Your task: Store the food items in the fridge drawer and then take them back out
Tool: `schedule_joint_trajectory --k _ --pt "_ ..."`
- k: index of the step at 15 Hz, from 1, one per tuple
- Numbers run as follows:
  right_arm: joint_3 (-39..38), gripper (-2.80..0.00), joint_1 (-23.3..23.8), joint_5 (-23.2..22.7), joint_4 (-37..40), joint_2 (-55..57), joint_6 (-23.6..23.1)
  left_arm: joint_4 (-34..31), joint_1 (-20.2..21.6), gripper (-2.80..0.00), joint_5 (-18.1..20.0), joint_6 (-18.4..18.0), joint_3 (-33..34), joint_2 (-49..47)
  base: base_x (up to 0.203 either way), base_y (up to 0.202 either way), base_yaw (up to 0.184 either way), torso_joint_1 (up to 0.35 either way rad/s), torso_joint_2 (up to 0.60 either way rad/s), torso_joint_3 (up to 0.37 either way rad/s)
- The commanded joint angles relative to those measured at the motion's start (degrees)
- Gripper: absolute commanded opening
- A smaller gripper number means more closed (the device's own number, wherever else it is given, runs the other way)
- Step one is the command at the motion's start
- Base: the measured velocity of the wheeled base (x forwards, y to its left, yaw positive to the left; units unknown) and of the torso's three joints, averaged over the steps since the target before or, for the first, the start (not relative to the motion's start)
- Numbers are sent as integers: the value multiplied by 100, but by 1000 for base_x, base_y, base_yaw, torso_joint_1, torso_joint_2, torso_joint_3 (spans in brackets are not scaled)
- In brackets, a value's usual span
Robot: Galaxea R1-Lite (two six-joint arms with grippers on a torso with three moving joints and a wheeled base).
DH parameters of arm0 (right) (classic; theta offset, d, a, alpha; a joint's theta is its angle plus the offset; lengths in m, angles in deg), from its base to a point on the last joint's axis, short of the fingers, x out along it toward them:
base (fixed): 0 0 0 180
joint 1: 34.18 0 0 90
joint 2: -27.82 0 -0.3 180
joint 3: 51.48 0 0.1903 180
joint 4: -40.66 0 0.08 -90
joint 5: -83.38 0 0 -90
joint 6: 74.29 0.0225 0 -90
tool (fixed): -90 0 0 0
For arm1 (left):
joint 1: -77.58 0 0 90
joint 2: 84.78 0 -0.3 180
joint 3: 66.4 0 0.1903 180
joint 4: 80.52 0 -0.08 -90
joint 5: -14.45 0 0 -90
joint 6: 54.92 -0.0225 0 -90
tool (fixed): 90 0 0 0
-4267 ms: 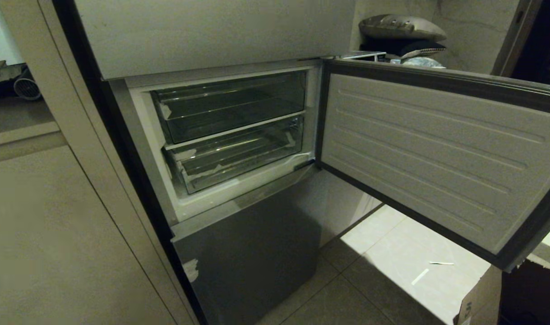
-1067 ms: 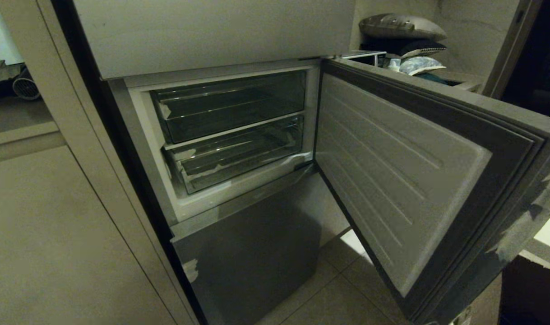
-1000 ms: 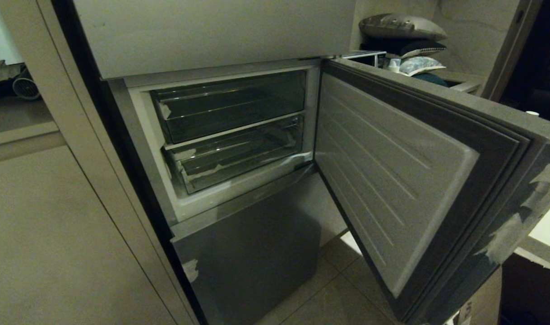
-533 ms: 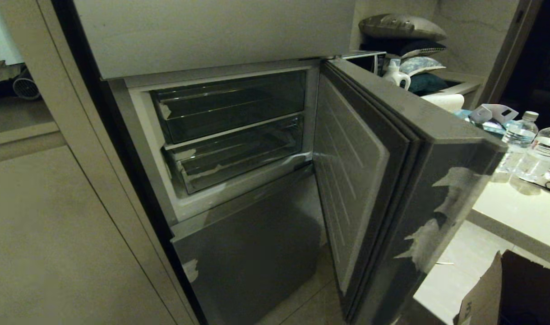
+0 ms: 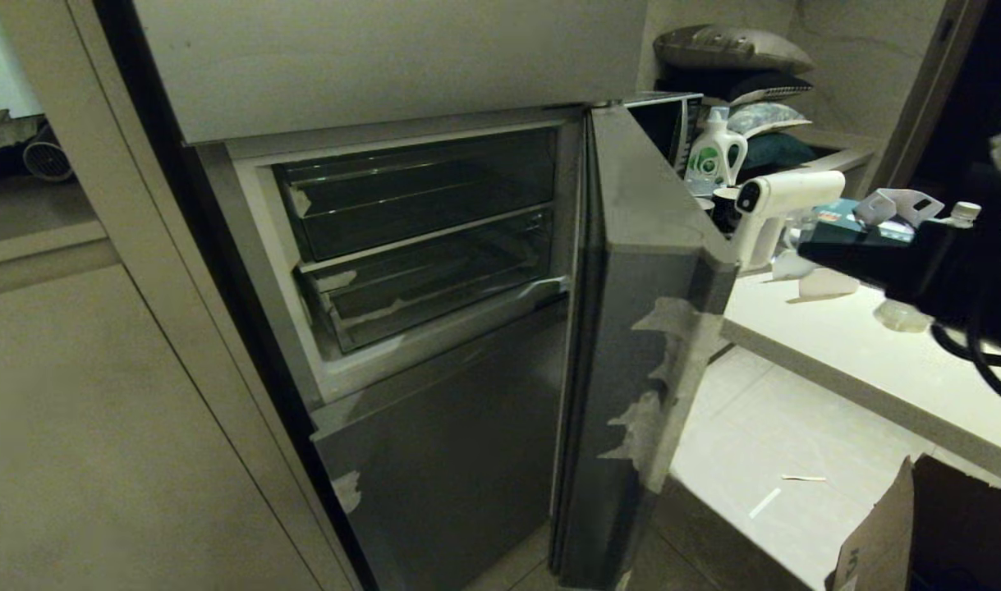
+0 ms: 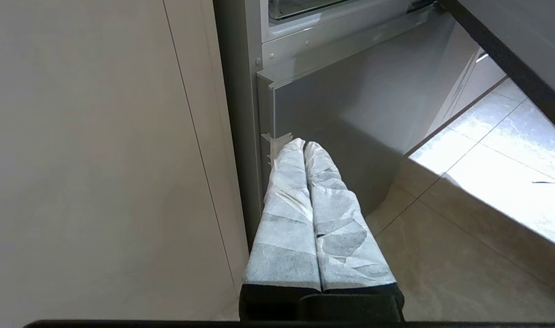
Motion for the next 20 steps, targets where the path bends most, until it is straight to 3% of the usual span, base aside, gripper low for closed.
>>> schedule_joint_trajectory --k 1,4,9,12,17,20 --pt "422 -280 -453 148 -14 1193 -211 -3 0 -280 -2 0 1 -9 0 0 0 0 0 0" --pt "1245 -280 -1115 756 -33 2061 -410 0 0 -280 -2 0 1 -9 0 0 0 0 0 0" --pt "2399 -280 -1797 1071 -21 2992 -472 0 0 -280 -2 0 1 -9 0 0 0 0 0 0" --pt "3497 -280 -1995 1127 -73 3777 -460 0 0 -280 -2 0 1 -9 0 0 0 0 0 0" --pt "6050 -280 -2203 1299 -161 5541 -464 -4 0 -280 -2 0 1 -9 0 0 0 0 0 0" --pt "6241 -280 -2246 1340 -236 5778 -414 0 0 -280 -2 0 1 -9 0 0 0 0 0 0"
